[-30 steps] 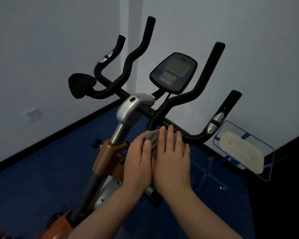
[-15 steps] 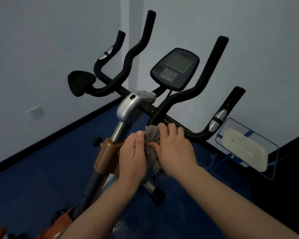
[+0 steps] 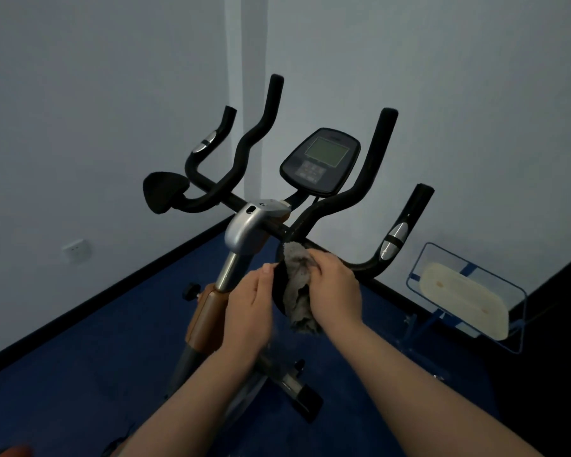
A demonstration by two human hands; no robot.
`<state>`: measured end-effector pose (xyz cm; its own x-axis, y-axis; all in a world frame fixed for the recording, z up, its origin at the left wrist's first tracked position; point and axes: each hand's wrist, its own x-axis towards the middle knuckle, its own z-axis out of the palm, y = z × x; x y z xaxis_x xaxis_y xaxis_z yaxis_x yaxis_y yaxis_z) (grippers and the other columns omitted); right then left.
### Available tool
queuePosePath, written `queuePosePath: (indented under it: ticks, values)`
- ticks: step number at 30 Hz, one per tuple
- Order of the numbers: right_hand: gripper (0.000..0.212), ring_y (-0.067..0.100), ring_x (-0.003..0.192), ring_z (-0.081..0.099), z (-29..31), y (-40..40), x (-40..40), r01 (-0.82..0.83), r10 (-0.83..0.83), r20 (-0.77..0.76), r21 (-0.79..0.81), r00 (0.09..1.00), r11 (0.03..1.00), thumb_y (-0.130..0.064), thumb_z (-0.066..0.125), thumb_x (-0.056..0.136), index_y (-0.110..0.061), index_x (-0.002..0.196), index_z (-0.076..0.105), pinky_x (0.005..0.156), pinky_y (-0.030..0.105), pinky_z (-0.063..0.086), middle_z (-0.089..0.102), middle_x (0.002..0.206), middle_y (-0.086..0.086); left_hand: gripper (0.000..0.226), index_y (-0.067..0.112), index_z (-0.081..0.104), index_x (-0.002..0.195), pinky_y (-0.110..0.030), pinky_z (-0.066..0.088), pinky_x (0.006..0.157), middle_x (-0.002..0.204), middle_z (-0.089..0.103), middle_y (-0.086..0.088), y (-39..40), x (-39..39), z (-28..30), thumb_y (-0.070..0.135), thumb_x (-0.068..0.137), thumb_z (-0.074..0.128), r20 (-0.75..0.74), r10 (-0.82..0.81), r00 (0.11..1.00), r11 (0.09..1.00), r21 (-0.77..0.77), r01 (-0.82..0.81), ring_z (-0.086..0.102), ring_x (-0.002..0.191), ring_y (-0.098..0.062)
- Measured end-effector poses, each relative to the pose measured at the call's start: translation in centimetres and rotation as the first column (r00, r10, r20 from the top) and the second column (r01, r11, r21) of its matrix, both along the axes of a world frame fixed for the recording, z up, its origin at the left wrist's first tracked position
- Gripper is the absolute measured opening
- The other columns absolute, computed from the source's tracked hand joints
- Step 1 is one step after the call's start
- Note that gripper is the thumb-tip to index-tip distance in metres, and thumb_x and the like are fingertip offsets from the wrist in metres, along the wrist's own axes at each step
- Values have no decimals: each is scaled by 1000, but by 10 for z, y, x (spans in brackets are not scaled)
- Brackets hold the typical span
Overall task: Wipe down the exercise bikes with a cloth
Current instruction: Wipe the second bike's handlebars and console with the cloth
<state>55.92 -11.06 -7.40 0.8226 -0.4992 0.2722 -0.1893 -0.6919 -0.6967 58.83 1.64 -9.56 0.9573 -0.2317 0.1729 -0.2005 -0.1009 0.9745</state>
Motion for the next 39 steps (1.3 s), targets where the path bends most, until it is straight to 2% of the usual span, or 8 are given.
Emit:
queuePosePath:
  ticks: [7, 10, 14, 19, 22, 28, 34, 39]
  values:
    - [29, 16, 102, 60, -2, -5, -17, 207, -275, 238, 274, 932, 939, -14, 42, 98, -20, 120, 61, 84, 39, 54, 64, 113, -1, 32, 49, 65, 96, -5, 43, 77, 96, 68, 30, 4, 2, 1, 53, 95, 33, -15, -39, 999, 999, -9, 39, 61, 96, 11]
    - [30, 9, 111, 49, 11, -17, -13, 92, -105, 271, 59, 957, 994, -7, 47, 95, -19, 119, 62, 94, 35, 48, 57, 117, -6, 32, 48, 65, 99, -6, 43, 77, 98, 68, 28, 5, 3, -1, 52, 96, 33, -14, -59, 998, 998, -8, 59, 61, 97, 10]
    - [37, 14, 127, 36, 20, -16, 5, 28, -9, 68, -282, 998, 959, -10, 60, 82, -28, 114, 60, 114, 40, 20, 48, 130, -5, 31, 51, 65, 98, -14, 44, 80, 99, 69, 23, 4, 6, -3, 51, 96, 33, -26, -79, 997, 997, -7, 78, 61, 98, 7]
    - [17, 14, 96, 49, 11, 4, 14, -29, 18, -59, -175, 998, 984, -42, 37, 84, -35, 88, 52, 78, 33, 36, 54, 96, -12, 32, 45, 65, 101, -4, 42, 74, 95, 69, 18, 6, 9, -3, 45, 99, 33, 4, -84, 996, 996, 33, 84, 60, 93, 8]
    - [36, 18, 92, 50, 5, 4, 19, -101, 20, -191, -424, 981, 900, -61, 28, 91, -31, 99, 47, 71, 37, 45, 55, 98, -5, 34, 35, 65, 108, -4, 43, 74, 99, 69, 12, 5, 8, -4, 44, 97, 34, -23, -109, 994, 994, -16, 109, 61, 93, 6]
    - [32, 25, 89, 58, 6, -4, 22, -167, 19, -327, -431, 945, 887, -48, 26, 99, -22, 106, 44, 63, 36, 43, 59, 99, 4, 32, 25, 66, 111, -12, 46, 81, 102, 70, 10, 5, 6, 3, 28, 101, 36, -44, -129, 991, 992, -23, 128, 62, 98, 2]
    - [44, 26, 83, 61, 2, 3, 18, 171, -247, -265, -279, 932, 945, -46, 22, 101, -17, 99, 55, 63, 35, 43, 65, 93, 4, 27, 34, 63, 108, 5, 36, 68, 91, 65, 20, 17, 5, 15, 29, 101, 38, 10, -168, 986, 982, 90, 166, 54, 88, 22]
    - [37, 21, 87, 54, -11, 19, 9, 400, -423, -112, -180, 899, 899, -38, 26, 101, -14, 102, 54, 65, 34, 41, 61, 99, 4, 25, 37, 61, 109, -1, 41, 76, 97, 67, 18, 23, 13, 12, 30, 100, 39, -4, -250, 968, 965, 80, 249, 59, 94, 13]
